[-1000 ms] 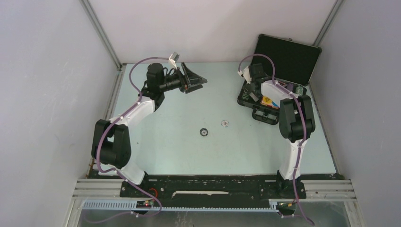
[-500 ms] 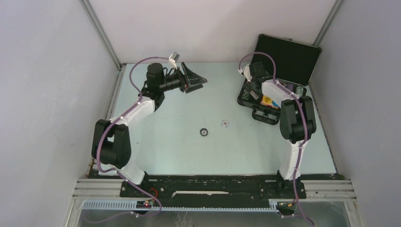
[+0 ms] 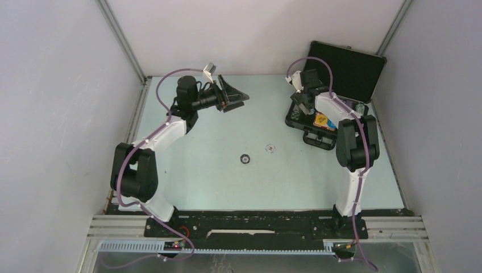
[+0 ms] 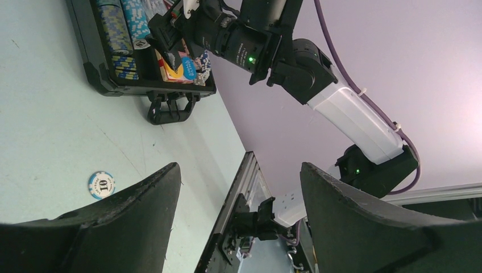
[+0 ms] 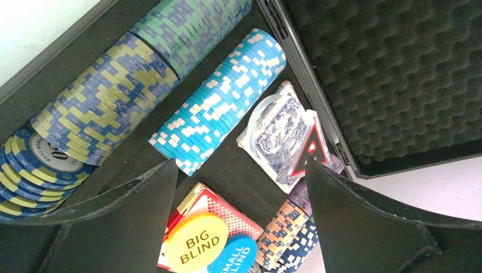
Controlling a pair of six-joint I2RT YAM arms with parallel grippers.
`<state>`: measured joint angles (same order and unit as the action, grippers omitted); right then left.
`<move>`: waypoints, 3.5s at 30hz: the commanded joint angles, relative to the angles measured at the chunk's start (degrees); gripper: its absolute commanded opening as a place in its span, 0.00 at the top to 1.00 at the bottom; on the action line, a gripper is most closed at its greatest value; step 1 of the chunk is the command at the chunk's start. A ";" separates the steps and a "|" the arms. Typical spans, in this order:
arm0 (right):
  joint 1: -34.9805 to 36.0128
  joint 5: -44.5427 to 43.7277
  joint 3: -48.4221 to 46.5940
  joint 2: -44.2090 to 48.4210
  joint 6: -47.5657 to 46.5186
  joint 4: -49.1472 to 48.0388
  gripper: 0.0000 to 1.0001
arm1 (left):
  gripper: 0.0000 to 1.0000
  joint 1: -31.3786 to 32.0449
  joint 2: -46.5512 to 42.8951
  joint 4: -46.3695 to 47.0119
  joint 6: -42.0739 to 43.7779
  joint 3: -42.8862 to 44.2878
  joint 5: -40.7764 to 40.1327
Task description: Pack up texas hold em set
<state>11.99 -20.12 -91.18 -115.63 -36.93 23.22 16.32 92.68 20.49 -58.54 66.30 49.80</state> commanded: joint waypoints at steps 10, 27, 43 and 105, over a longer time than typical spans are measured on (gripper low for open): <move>-0.23 -1.37 -3.29 -1.85 0.58 0.48 0.08 | 0.17 -0.23 -0.21 2.36 -0.69 -1.88 1.25; 0.67 1.73 1.23 4.20 3.69 1.53 0.03 | 0.18 -0.23 -0.63 2.59 -0.71 -1.77 1.44; 5.39 5.97 7.10 18.74 11.47 2.70 0.00 | 0.17 -0.23 -4.20 -6.62 6.41 0.07 -2.15; 21.01 18.56 -2.51 -4.17 55.98 25.73 0.15 | 0.17 -5.66 -19.60 -27.91 23.99 2.69 -25.04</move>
<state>32.25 -1.87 -93.69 -118.67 18.11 50.19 11.64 72.31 -10.46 -32.40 66.39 21.37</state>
